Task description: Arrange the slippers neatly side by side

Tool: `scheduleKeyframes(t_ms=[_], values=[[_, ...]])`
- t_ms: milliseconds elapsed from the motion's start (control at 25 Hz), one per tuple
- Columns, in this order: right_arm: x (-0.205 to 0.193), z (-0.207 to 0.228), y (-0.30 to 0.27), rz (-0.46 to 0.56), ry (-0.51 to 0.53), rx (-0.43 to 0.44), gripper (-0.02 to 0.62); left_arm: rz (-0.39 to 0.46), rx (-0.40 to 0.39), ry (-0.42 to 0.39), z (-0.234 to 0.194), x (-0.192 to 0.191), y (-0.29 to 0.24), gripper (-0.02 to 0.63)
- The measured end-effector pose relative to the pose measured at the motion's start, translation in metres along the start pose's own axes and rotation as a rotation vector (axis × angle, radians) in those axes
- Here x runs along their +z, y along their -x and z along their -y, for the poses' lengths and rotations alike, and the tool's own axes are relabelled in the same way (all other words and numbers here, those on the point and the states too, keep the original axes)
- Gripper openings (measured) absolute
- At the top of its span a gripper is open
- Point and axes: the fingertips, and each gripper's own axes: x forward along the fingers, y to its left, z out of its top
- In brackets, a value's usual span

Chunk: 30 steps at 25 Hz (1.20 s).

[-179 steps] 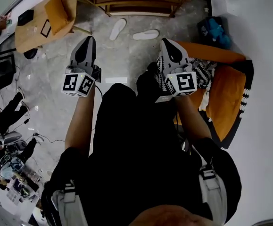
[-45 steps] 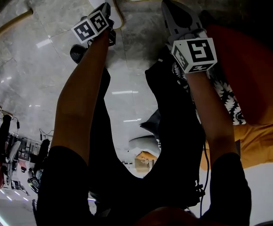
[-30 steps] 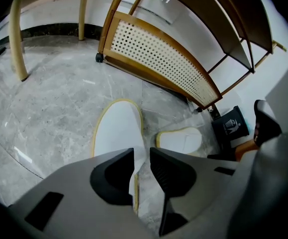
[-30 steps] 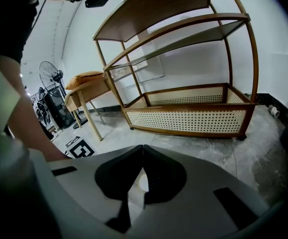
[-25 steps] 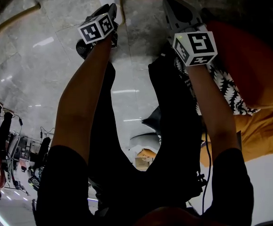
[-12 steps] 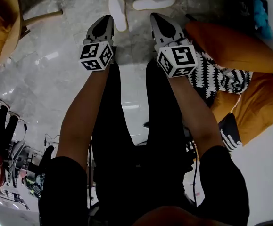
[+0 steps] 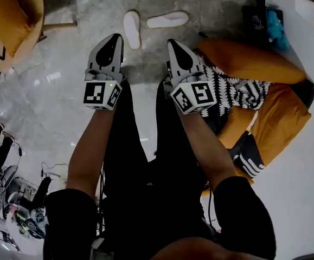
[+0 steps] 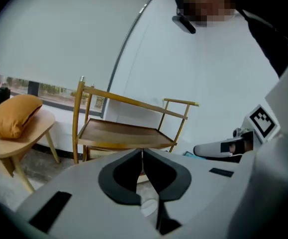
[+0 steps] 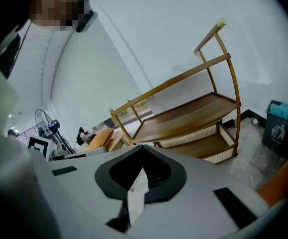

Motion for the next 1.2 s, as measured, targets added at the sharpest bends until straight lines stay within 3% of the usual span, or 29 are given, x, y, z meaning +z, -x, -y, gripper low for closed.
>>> scheduleKeyframes(t_ms=[160,360,560,960,1200], values=[[-0.01,0.01,-0.01,-0.001,-0.055,-0.006,0.031,-0.023,0.036,0.045,-0.021,-0.02,0.006,0.023],[-0.033,0.034,-0.032,-0.038,-0.154,-0.048,0.032,-0.063,0.015,-0.003,-0.035,-0.049,0.005,0.023],[-0.063,0.066,-0.069,-0.021,-0.426,-0.002,0.066,-0.099,-0.05,-0.092,-0.043,-0.074,-0.008,0.023],[-0.198,0.208,-0.131,-0.17,-0.872,-0.24,0.138,-0.119,-0.148,-0.207,-0.072,-0.137,-0.063,0.023],[-0.281,0.277,-0.15,-0.28,-0.968,-0.349,0.163,-0.125,-0.206,-0.251,-0.092,-0.195,-0.096,0.023]])
